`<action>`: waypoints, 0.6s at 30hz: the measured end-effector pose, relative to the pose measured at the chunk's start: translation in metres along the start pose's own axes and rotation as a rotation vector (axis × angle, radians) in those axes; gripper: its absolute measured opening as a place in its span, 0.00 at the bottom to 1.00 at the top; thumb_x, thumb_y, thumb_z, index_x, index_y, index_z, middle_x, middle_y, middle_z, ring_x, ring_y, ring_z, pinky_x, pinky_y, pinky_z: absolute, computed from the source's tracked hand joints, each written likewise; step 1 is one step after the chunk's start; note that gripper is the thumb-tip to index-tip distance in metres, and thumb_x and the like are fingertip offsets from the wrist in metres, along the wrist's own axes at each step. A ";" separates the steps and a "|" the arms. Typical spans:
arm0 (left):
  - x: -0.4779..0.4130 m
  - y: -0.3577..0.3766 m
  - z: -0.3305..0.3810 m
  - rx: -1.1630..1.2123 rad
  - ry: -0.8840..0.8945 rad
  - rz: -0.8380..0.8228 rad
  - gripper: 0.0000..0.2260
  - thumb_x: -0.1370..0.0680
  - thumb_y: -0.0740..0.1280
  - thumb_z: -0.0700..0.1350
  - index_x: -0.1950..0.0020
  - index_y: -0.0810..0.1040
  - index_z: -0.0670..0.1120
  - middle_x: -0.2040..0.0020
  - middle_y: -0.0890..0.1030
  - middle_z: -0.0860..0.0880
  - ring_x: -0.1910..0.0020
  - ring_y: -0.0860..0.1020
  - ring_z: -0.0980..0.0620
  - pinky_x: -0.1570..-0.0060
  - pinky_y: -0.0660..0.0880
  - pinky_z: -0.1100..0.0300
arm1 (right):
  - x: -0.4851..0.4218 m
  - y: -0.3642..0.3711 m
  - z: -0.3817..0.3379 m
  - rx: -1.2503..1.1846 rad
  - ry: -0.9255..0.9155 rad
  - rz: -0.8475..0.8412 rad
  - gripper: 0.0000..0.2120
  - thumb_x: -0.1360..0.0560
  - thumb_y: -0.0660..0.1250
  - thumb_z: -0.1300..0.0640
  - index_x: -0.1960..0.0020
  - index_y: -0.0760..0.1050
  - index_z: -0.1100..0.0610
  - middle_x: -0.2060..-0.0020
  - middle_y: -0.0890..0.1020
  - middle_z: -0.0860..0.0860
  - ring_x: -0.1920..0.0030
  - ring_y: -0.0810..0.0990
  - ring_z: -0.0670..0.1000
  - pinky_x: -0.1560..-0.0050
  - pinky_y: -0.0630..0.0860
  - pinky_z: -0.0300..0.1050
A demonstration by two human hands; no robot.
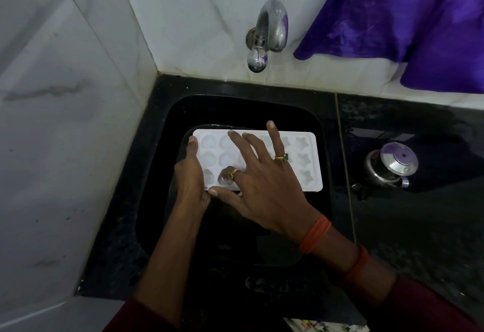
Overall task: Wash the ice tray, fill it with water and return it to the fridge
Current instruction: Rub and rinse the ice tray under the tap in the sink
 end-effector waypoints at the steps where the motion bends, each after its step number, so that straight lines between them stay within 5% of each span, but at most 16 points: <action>1: 0.001 0.001 0.001 0.001 0.009 -0.004 0.17 0.19 0.59 0.62 0.51 0.76 0.50 0.54 0.82 0.48 0.57 0.82 0.48 0.64 0.78 0.57 | 0.000 0.000 0.000 0.002 0.001 -0.007 0.29 0.21 0.54 0.30 0.52 0.86 0.48 0.25 0.72 0.58 0.26 0.71 0.59 0.20 0.39 0.63; 8: 0.006 -0.001 0.009 -0.002 0.046 -0.006 0.16 0.18 0.59 0.60 0.57 0.76 0.51 0.59 0.81 0.50 0.63 0.81 0.51 0.73 0.75 0.63 | 0.002 -0.002 -0.006 0.014 0.001 -0.054 0.32 0.21 0.49 0.29 0.47 0.85 0.47 0.24 0.70 0.57 0.26 0.69 0.57 0.20 0.37 0.64; 18: 0.005 -0.002 0.005 -0.029 0.031 -0.002 0.18 0.18 0.59 0.62 0.52 0.77 0.48 0.55 0.81 0.49 0.58 0.81 0.49 0.64 0.76 0.58 | -0.001 -0.001 -0.007 0.022 -0.002 -0.044 0.33 0.20 0.50 0.29 0.49 0.86 0.49 0.25 0.71 0.58 0.26 0.70 0.59 0.20 0.38 0.64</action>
Point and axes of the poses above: each hand's wrist, its own x-axis away from the middle knuckle, its own y-axis out of the palm, z = x × y, the point moved 6 cm from there along -x, towards the middle knuckle
